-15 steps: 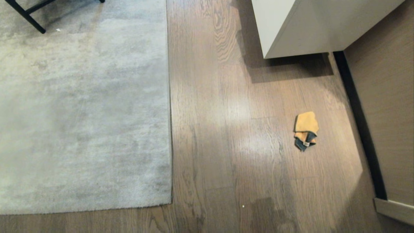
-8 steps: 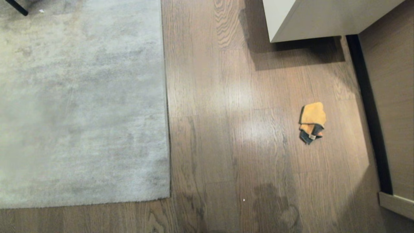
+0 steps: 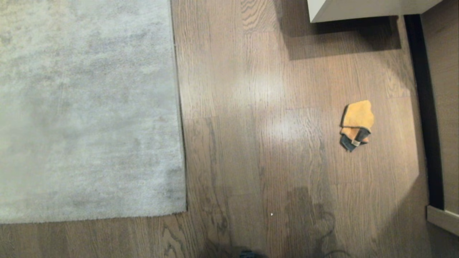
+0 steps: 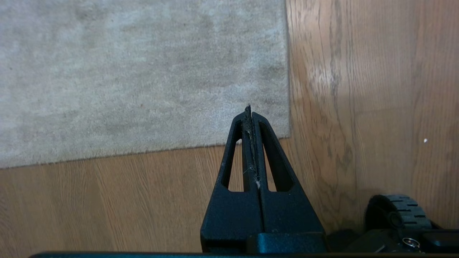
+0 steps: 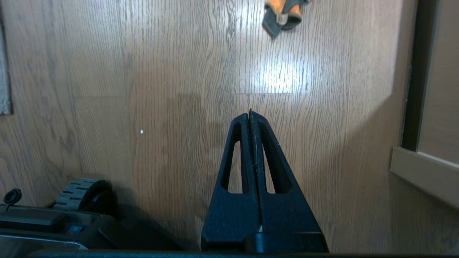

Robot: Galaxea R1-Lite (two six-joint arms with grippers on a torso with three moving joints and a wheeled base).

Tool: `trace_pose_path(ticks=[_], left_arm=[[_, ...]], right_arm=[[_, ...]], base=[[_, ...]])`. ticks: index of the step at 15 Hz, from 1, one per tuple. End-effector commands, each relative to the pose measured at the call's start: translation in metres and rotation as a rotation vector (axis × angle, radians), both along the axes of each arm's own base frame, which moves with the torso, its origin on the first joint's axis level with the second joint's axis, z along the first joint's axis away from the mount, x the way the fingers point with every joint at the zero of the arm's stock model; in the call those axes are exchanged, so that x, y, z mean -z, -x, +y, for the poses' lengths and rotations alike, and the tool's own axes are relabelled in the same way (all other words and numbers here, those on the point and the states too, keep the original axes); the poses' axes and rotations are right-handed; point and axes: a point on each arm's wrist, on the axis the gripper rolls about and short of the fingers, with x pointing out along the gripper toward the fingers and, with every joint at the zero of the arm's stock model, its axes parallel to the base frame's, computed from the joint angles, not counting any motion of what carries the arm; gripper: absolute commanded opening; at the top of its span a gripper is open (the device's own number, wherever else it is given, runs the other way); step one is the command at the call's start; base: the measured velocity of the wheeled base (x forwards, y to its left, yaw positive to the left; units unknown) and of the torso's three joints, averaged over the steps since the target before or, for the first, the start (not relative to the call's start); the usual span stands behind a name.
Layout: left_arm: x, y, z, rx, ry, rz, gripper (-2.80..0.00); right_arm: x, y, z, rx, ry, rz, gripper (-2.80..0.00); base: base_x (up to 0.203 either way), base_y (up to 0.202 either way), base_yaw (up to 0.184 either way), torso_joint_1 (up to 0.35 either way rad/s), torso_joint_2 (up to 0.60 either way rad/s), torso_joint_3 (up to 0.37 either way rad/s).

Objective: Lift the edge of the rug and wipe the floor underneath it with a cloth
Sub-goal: Pick up the rag

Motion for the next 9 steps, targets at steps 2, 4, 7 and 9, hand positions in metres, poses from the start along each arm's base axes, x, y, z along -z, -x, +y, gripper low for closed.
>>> trace_pose_path(ticks=[2, 4, 7, 9], left_arm=[[0.0000, 0.0000, 0.0000, -0.001, 0.000, 0.000, -2.80], [0.0000, 0.0000, 0.0000, -0.001, 0.000, 0.000, -2.80], [0.0000, 0.0000, 0.0000, -0.001, 0.000, 0.000, -2.80], [0.0000, 0.0000, 0.0000, -0.001, 0.000, 0.000, -2.80]], right_arm=[[0.0000, -0.0001, 0.0000, -0.001, 0.001, 0.001, -2.80], [0.0002, -0.0001, 0.0000, -0.001, 0.001, 0.003, -2.80], [0.0000, -0.0001, 0.0000, -0.001, 0.001, 0.001, -2.80], [0.0000, -0.0001, 0.0000, -0.001, 0.001, 0.002, -2.80]], base=[[0.000, 0.000, 0.000, 0.002, 0.00, -0.195], [0.000, 0.000, 0.000, 0.003, 0.00, -0.201], [0.000, 0.000, 0.000, 0.005, 0.00, -0.200], [0.000, 0.000, 0.000, 0.001, 0.00, -0.201]])
